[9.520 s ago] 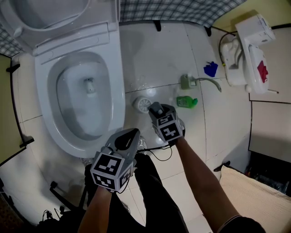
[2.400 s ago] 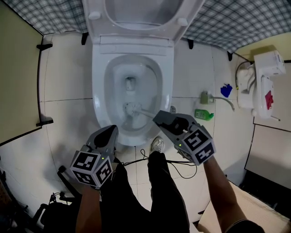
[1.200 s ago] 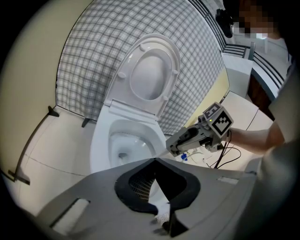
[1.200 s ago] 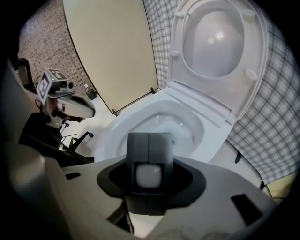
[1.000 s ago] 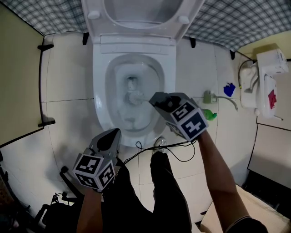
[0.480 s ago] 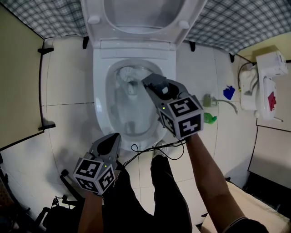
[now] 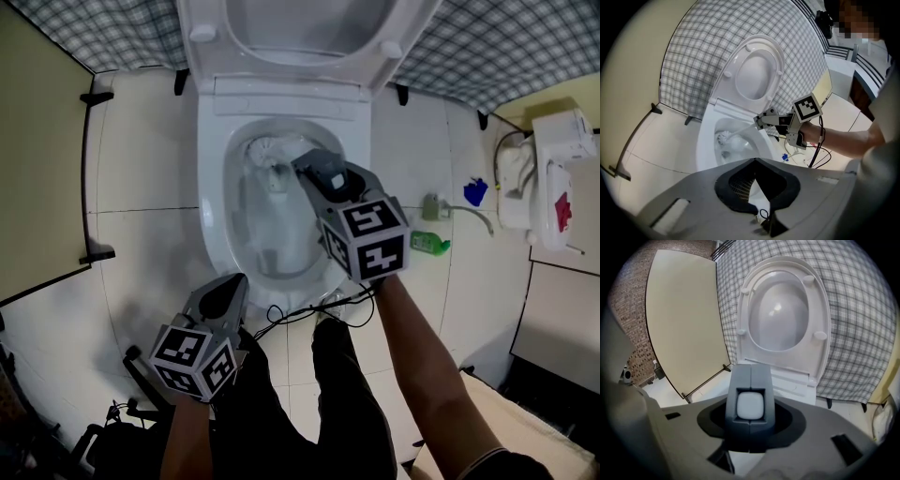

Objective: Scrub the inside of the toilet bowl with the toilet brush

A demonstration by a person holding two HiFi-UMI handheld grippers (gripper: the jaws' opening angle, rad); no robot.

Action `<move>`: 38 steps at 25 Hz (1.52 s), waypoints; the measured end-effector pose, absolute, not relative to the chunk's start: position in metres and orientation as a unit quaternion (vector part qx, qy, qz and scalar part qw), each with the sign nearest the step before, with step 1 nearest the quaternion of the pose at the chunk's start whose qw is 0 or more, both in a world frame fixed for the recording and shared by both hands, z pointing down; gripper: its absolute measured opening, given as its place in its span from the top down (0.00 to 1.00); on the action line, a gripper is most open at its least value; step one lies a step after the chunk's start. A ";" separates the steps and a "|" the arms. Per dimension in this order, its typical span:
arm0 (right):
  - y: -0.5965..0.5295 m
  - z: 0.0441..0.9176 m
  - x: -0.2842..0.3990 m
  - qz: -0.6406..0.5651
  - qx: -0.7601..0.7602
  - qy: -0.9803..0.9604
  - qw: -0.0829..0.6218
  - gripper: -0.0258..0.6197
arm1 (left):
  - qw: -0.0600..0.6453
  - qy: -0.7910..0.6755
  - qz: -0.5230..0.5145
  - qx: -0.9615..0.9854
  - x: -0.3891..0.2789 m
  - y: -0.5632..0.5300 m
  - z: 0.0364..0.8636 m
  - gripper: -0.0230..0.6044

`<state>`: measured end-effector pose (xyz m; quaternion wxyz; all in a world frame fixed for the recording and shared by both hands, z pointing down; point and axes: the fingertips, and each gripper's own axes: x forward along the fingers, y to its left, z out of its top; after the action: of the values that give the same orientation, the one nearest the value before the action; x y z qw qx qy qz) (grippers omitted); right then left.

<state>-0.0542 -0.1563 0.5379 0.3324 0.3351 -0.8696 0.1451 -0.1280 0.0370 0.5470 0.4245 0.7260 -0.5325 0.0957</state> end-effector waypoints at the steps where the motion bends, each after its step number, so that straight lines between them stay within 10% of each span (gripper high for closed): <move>1: -0.155 0.540 -0.052 0.148 0.335 -0.868 0.335 0.66 | 0.425 -0.532 0.096 0.726 -0.127 0.037 0.547 0.95; 38: -0.171 0.513 0.000 0.099 0.417 -0.830 0.358 0.66 | 0.427 -0.527 0.099 0.728 -0.125 0.036 0.550 0.95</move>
<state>0.0003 -0.1705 0.5135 0.3580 0.4166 -0.8297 0.0991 -0.1250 0.0356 0.5500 0.4272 0.7280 -0.5269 0.0993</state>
